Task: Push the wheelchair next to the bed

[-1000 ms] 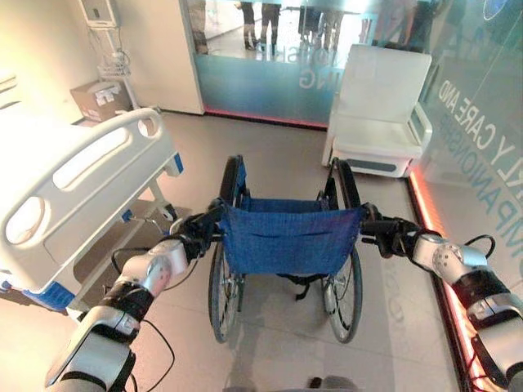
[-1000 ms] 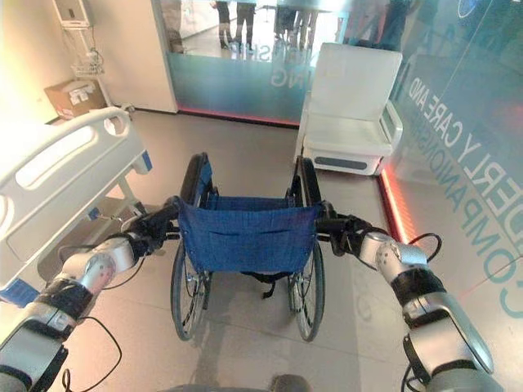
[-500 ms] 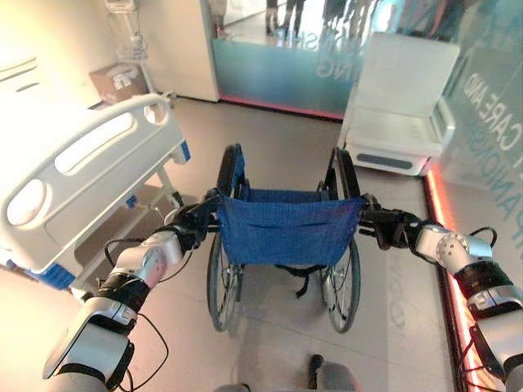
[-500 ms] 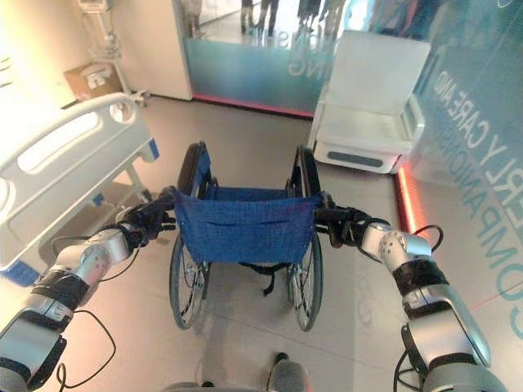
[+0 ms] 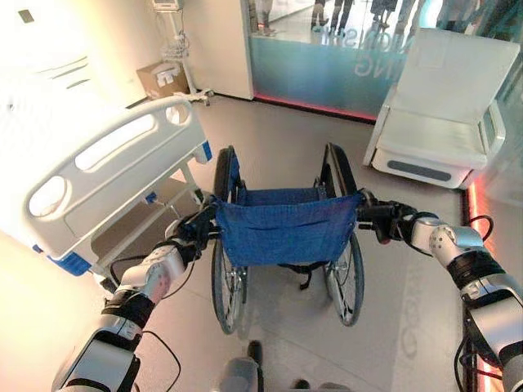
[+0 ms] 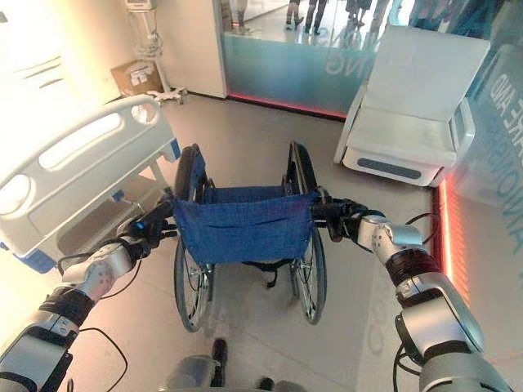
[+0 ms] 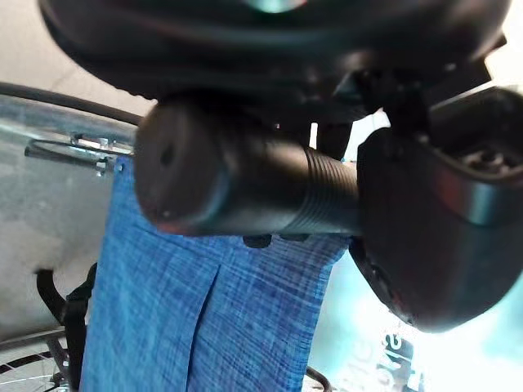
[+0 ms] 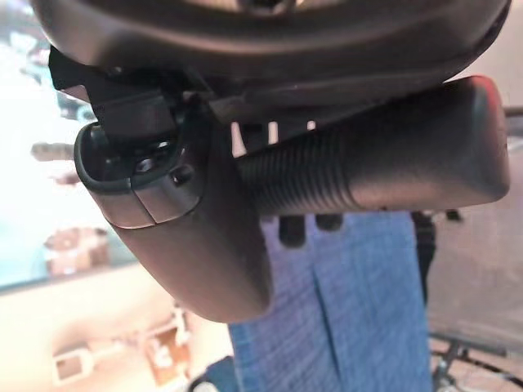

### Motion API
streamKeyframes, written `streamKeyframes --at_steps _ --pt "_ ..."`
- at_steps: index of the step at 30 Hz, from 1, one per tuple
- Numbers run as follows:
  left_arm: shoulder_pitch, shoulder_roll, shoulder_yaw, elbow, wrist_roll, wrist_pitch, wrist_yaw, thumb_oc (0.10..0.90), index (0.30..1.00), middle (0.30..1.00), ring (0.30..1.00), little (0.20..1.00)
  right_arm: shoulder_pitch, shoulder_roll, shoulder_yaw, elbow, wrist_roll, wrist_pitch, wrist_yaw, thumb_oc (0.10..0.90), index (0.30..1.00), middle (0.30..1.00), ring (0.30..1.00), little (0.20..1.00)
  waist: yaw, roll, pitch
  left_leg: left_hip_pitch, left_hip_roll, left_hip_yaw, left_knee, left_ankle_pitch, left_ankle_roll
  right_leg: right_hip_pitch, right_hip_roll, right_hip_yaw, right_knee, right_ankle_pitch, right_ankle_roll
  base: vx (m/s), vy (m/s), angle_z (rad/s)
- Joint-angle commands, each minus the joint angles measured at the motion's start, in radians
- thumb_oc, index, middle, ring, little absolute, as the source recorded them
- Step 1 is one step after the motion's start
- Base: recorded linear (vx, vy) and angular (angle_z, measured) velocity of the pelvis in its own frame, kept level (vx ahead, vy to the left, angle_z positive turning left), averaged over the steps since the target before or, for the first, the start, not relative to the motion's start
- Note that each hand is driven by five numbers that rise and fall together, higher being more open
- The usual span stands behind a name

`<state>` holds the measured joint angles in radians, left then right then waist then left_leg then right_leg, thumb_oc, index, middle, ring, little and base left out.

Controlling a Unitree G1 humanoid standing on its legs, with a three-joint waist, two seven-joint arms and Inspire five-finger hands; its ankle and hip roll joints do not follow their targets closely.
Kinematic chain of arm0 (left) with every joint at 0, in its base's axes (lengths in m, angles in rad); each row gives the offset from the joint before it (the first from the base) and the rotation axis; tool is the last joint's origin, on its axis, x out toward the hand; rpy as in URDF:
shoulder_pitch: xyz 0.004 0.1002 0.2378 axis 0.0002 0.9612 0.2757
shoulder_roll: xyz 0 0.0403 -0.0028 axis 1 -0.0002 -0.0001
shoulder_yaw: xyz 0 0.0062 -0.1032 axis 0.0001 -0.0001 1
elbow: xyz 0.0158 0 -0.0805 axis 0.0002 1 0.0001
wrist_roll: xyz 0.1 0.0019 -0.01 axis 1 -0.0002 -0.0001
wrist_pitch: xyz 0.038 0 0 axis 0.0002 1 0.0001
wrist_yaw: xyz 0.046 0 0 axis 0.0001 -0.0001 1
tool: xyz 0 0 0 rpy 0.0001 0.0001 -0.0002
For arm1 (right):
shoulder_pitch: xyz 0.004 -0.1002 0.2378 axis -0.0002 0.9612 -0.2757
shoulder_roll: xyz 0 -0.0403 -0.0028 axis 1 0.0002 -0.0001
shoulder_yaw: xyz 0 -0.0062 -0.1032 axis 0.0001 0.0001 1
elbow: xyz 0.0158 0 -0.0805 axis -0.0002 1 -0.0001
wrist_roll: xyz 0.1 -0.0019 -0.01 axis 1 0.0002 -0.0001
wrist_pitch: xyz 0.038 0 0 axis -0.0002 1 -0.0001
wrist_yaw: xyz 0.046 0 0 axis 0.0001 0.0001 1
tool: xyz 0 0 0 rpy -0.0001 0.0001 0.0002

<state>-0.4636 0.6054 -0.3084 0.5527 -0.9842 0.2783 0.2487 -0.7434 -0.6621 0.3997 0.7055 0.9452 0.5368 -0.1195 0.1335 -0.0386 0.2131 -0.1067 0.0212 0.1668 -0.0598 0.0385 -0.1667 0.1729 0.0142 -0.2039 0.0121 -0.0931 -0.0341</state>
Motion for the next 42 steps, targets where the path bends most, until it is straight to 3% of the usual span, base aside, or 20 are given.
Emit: streamKeyframes --at_steps 1,6,8,11,12,14,17,19,22,23,26,29,30,33,36,37,39,41,42 --pt "-0.060 -0.081 0.064 -0.064 -0.090 -0.040 0.012 0.400 0.300 0.300 0.300 0.300 -0.048 0.090 0.046 -0.093 0.075 -0.053 0.040 0.400 0.300 0.300 0.300 0.300 -0.002 0.027 -0.014 -0.090 -0.012 -0.001 0.058 0.247 0.039 0.094 -0.011 -0.029 -0.007 0.065 0.058 0.38 0.074 -0.32" --pt "-0.017 -0.056 0.094 -0.096 -0.073 -0.021 0.028 0.400 0.300 0.300 0.300 0.300 -0.015 0.093 0.039 -0.074 0.037 -0.034 0.097 0.400 0.300 0.300 0.300 0.300 0.027 0.043 -0.043 -0.076 -0.004 -0.010 -0.003 0.235 0.049 0.154 0.004 -0.001 0.033 -0.029 0.044 0.43 0.140 -0.27" --pt "-0.023 -0.054 0.093 -0.080 -0.063 -0.025 0.031 0.400 0.300 0.300 0.300 0.300 0.000 0.115 0.037 -0.059 0.022 -0.041 0.102 0.400 0.300 0.300 0.300 0.300 0.032 0.036 -0.062 -0.052 -0.006 0.027 0.023 0.184 0.077 0.172 -0.016 -0.018 0.057 -0.064 0.059 0.44 0.199 -0.49" --pt "-0.054 -0.059 0.085 -0.034 -0.060 -0.035 0.022 0.400 0.300 0.300 0.300 0.300 0.056 0.146 0.024 -0.074 0.015 -0.064 0.082 0.400 0.300 0.300 0.300 0.300 0.037 0.003 -0.088 -0.041 -0.034 0.043 0.082 0.104 0.140 0.199 -0.072 -0.048 0.118 -0.106 0.093 0.39 0.211 -0.22" --pt "-0.067 -0.059 0.082 -0.022 -0.059 -0.036 0.018 0.400 0.300 0.300 0.300 0.300 0.067 0.150 0.023 -0.080 0.015 -0.069 0.077 0.400 0.300 0.300 0.300 0.300 0.038 -0.007 -0.095 -0.033 -0.045 0.040 0.081 0.094 0.154 0.195 -0.091 -0.061 0.148 -0.084 0.111 0.35 0.232 -0.06" --pt "-0.090 -0.063 0.071 0.006 -0.048 -0.046 0.008 0.400 0.300 0.300 0.300 0.300 0.096 0.156 0.016 -0.099 0.000 -0.086 0.071 0.400 0.300 0.300 0.300 0.300 0.037 -0.022 -0.106 -0.008 -0.076 0.024 0.083 0.070 0.189 0.141 -0.160 -0.090 0.308 0.021 0.166 0.31 0.268 -0.21" --pt "-0.131 -0.070 0.054 0.058 -0.033 -0.059 -0.012 0.400 0.300 0.300 0.300 0.300 0.119 0.151 -0.004 -0.118 -0.009 -0.094 0.056 0.400 0.300 0.300 0.300 0.300 0.014 -0.007 -0.097 0.030 -0.100 -0.006 0.106 0.028 0.217 0.018 -0.225 -0.069 0.590 0.137 0.176 0.28 0.285 -0.10" --pt "-0.152 -0.077 0.044 0.082 -0.020 -0.062 -0.024 0.400 0.300 0.300 0.300 0.300 0.120 0.153 -0.012 -0.111 -0.013 -0.101 0.052 0.400 0.300 0.300 0.300 0.300 -0.006 0.003 -0.091 0.056 -0.107 -0.003 0.119 0.004 0.227 -0.052 -0.244 -0.057 0.691 0.165 0.172 0.30 0.221 0.19" --pt "-0.181 -0.094 0.041 0.108 0.015 -0.062 -0.036 0.400 0.300 0.300 0.300 0.300 0.090 0.167 -0.020 -0.082 -0.019 -0.108 0.044 0.400 0.300 0.300 0.300 0.300 -0.022 0.010 -0.085 0.096 -0.101 0.019 0.122 -0.019 0.229 -0.085 -0.259 -0.085 0.585 0.137 0.154 0.31 0.050 0.46" --pt "-0.198 -0.098 0.036 0.120 0.018 -0.065 -0.043 0.400 0.300 0.300 0.300 0.300 0.067 0.168 -0.023 -0.072 -0.027 -0.106 0.042 0.400 0.300 0.300 0.300 0.300 -0.028 0.011 -0.080 0.110 -0.095 0.027 0.133 -0.032 0.223 -0.097 -0.252 -0.105 0.461 0.109 0.147 0.25 -0.060 0.21" --pt "-0.200 -0.106 0.036 0.107 0.017 -0.076 -0.040 0.400 0.300 0.300 0.300 0.300 0.051 0.159 -0.024 -0.078 -0.026 -0.107 0.035 0.400 0.300 0.300 0.300 0.300 -0.049 0.009 -0.059 0.145 -0.089 0.025 0.150 -0.056 0.208 -0.146 -0.234 -0.112 0.287 0.121 0.150 0.27 -0.075 0.10" --pt "-0.178 -0.110 0.034 0.060 0.019 -0.087 -0.014 0.400 0.300 0.300 0.300 0.300 0.055 0.128 -0.026 -0.115 -0.010 -0.112 0.030 0.400 0.300 0.300 0.300 0.300 -0.084 -0.006 -0.035 0.175 -0.104 0.005 0.160 -0.096 0.207 -0.252 -0.212 -0.064 0.139 0.222 0.182 0.37 -0.142 0.20" --pt "-0.172 -0.108 0.033 0.040 0.027 -0.077 -0.013 0.400 0.300 0.300 0.300 0.300 0.054 0.114 -0.037 -0.125 0.001 -0.109 0.020 0.400 0.300 0.300 0.300 0.300 -0.105 -0.024 -0.021 0.207 -0.128 -0.025 0.162 -0.133 0.212 -0.326 -0.204 -0.039 0.033 0.299 0.210 0.42 -0.153 0.29" --pt "-0.171 -0.115 0.030 0.041 0.043 -0.070 -0.007 0.400 0.300 0.300 0.300 0.300 0.039 0.113 -0.066 -0.113 -0.002 -0.099 0.025 0.400 0.300 0.300 0.300 0.300 -0.130 -0.028 -0.005 0.269 -0.135 -0.076 0.173 -0.187 0.220 -0.378 -0.191 -0.049 -0.084 0.347 0.223 0.59 -0.180 0.62" --pt "-0.159 -0.114 0.035 0.049 0.053 -0.072 -0.013 0.400 0.300 0.300 0.300 0.300 0.049 0.129 -0.074 -0.122 -0.016 -0.092 0.015 0.400 0.300 0.300 0.300 0.300 -0.142 -0.028 -0.003 0.305 -0.136 -0.094 0.192 -0.228 0.227 -0.396 -0.189 -0.055 -0.070 0.352 0.215 0.51 -0.171 0.48" --pt "-0.147 -0.118 0.040 0.061 0.063 -0.075 -0.037 0.400 0.300 0.300 0.300 0.300 0.073 0.129 -0.076 -0.125 -0.015 -0.097 0.003 0.400 0.300 0.300 0.300 0.300 -0.160 -0.028 -0.017 0.321 -0.135 -0.118 0.229 -0.274 0.238 -0.376 -0.178 -0.011 -0.051 0.333 0.207 0.61 -0.242 0.52" --pt "-0.137 -0.122 0.044 0.062 0.048 -0.079 -0.030 0.400 0.300 0.300 0.300 0.300 0.085 0.124 -0.077 -0.124 -0.019 -0.095 0.016 0.400 0.300 0.300 0.300 0.300 -0.175 -0.028 -0.039 0.342 -0.127 -0.136 0.259 -0.291 0.225 -0.374 -0.179 0.016 0.020 0.314 0.192 0.54 -0.238 0.76" --pt "-0.134 -0.127 0.047 0.069 0.038 -0.083 -0.013 0.400 0.300 0.300 0.300 0.300 0.084 0.127 -0.069 -0.119 -0.021 -0.089 0.026 0.400 0.300 0.300 0.300 0.300 -0.185 -0.012 -0.064 0.368 -0.095 -0.142 0.302 -0.252 0.188 -0.366 -0.169 0.013 0.069 0.290 0.170 0.48 -0.239 0.70" --pt "-0.129 -0.129 0.050 0.079 0.040 -0.084 0.000 0.400 0.300 0.300 0.300 0.300 0.080 0.138 -0.043 -0.131 -0.021 -0.084 0.015 0.400 0.300 0.300 0.300 0.300 -0.191 0.009 -0.086 0.359 -0.055 -0.139 0.424 -0.135 0.137 -0.333 -0.144 0.003 0.077 0.261 0.135 0.30 -0.188 0.42"
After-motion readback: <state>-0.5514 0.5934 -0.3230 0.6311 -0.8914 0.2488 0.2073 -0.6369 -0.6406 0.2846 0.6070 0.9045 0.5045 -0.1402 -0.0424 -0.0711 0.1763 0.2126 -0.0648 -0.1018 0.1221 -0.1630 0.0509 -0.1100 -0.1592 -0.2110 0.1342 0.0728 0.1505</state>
